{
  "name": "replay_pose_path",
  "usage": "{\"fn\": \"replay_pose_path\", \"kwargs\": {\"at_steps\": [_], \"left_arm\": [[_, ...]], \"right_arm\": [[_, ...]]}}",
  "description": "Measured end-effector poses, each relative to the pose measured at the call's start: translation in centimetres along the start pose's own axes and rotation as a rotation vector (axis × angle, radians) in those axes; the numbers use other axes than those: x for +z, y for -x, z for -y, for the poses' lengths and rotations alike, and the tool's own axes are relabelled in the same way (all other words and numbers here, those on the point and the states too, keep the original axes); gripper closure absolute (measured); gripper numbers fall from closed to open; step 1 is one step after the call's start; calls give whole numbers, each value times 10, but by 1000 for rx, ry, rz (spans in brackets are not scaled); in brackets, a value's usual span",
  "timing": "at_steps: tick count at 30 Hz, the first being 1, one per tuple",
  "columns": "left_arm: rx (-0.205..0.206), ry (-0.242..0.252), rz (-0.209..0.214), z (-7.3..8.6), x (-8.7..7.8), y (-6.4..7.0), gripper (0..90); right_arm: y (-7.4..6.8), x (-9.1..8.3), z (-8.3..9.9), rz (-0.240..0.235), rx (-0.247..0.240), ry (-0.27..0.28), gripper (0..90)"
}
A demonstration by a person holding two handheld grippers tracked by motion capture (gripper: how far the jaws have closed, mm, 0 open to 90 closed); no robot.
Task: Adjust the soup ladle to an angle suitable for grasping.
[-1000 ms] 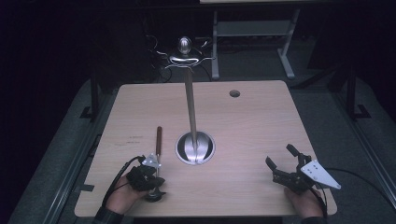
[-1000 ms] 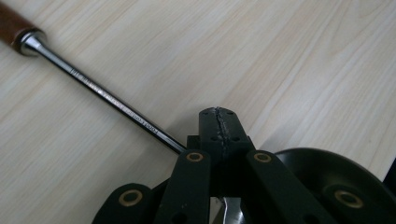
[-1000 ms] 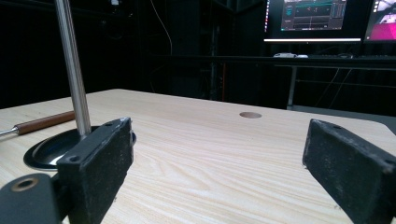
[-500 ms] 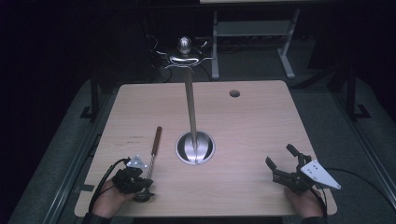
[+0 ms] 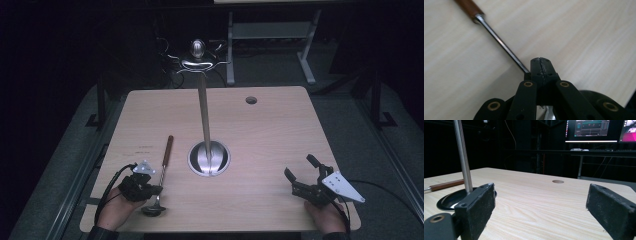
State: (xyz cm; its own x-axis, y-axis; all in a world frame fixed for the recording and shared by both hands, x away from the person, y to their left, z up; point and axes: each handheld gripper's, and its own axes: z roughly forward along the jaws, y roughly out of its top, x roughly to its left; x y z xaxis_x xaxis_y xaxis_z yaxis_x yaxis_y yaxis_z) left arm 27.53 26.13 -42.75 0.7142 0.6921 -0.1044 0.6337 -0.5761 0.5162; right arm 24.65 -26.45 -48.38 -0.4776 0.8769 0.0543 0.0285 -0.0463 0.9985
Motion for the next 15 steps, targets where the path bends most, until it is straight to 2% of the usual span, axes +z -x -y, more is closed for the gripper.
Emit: {"fn": "replay_pose_path", "kwargs": {"at_steps": [10, 15], "left_arm": [[-66, 47, -55, -17, -1, -30, 900], [-83, 70, -58, -21, -1, -39, 900]], "right_arm": [[0, 0, 0, -1, 1, 1, 79], [0, 0, 0, -1, 1, 1, 79]]}}
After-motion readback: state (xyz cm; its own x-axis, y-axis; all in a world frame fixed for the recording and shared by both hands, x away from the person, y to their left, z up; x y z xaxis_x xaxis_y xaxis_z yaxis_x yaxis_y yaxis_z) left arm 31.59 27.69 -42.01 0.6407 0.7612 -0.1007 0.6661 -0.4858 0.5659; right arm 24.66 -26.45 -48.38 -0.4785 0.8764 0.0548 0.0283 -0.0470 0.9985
